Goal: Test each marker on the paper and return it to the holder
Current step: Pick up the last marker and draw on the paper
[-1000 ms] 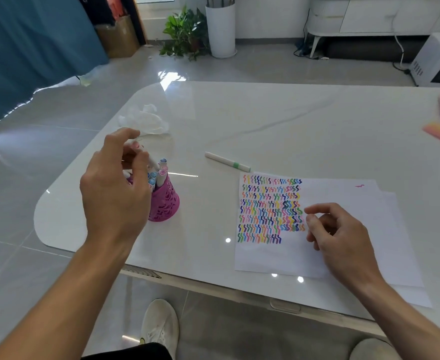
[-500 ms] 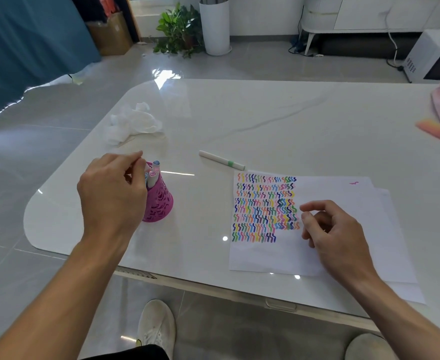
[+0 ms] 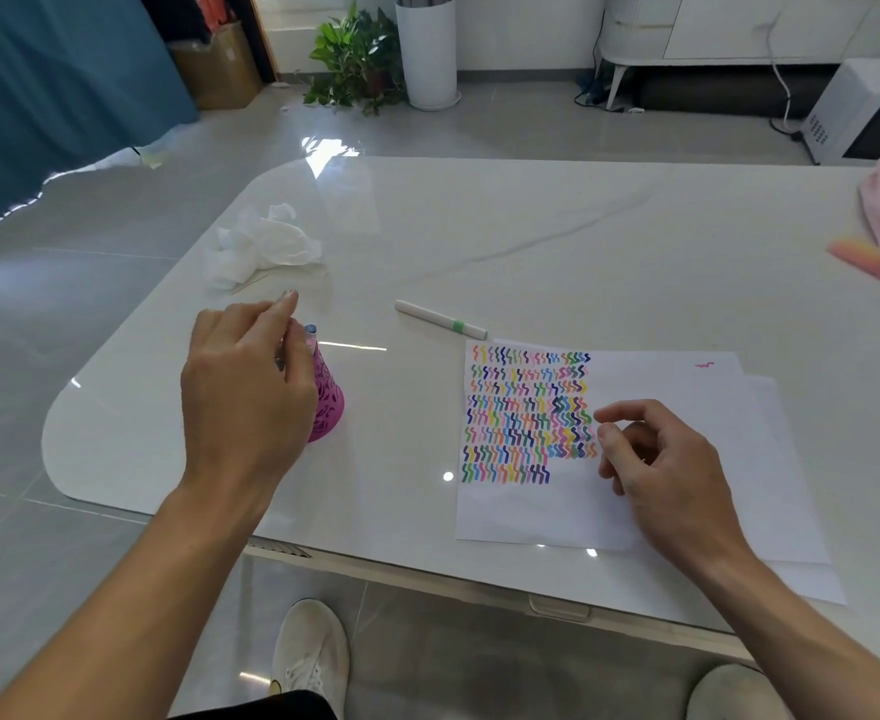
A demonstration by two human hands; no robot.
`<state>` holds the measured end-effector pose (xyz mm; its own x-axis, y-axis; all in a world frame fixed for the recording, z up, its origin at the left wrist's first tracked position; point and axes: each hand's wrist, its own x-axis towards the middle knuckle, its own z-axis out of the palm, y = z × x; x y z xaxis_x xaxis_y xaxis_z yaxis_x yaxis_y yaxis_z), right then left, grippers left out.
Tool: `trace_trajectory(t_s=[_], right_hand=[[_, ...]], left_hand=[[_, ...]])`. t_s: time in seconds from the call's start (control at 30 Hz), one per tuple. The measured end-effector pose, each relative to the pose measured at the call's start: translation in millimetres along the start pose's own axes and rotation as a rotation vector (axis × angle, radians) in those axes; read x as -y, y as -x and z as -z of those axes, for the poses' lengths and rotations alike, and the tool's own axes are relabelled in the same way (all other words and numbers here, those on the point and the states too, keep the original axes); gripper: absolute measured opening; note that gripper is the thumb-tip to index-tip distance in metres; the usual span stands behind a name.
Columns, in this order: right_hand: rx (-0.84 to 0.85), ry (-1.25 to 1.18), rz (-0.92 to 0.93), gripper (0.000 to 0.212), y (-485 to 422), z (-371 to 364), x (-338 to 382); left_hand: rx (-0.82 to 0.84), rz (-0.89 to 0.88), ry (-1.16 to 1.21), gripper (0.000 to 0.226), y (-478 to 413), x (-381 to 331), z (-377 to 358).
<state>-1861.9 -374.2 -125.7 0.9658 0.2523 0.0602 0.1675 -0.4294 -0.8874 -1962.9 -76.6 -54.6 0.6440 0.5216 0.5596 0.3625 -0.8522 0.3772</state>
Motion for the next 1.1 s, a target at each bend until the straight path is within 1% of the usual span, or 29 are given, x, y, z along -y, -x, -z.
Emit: trace_trajectory(t_s=[0.1,0.23,0.33,0.4,0.47,0.53,0.63,0.83,1.0,1.1], right_hand=[[0.001,-0.001,-0.001,0.011,1,0,-1],[0.002,0.003,-0.001,0.011,0,1,-3],[-0.002,0.015,-0.006,0.010,-2,2,-5],[-0.005,0.023,-0.019,0.010,-4,3,-6],[-0.012,0.037,-0.033,0.010,-5,4,-8],[-0.029,0.067,-0.029,0.008,-6,4,-8],[-0.048,0.114,-0.018,0.007,-8,4,-10],[-0.026,0.138,-0.036,0.006,-7,8,-14],[-0.009,0.121,-0.033,0.005,-3,9,-15],[-0.001,0.115,-0.026,0.004,-1,9,-18]], left_hand=[[-0.028,-0.131,0.011,0.034,6,-10,-6],[-0.001,-0.261,0.052,0.033,11,-24,-19],[0.066,-0.354,0.080,0.032,16,-35,-31],[0.156,-0.390,0.097,0.033,21,-41,-41],[0.267,-0.387,0.107,0.034,25,-47,-54],[0.372,-0.326,0.107,0.036,28,-50,-65],[0.464,-0.237,0.108,0.039,27,-52,-82],[0.585,-0.163,0.108,0.059,9,-46,-115],[0.640,-0.201,0.121,0.071,1,-50,-131],[0.668,-0.249,0.087,0.081,-1,-47,-144]])
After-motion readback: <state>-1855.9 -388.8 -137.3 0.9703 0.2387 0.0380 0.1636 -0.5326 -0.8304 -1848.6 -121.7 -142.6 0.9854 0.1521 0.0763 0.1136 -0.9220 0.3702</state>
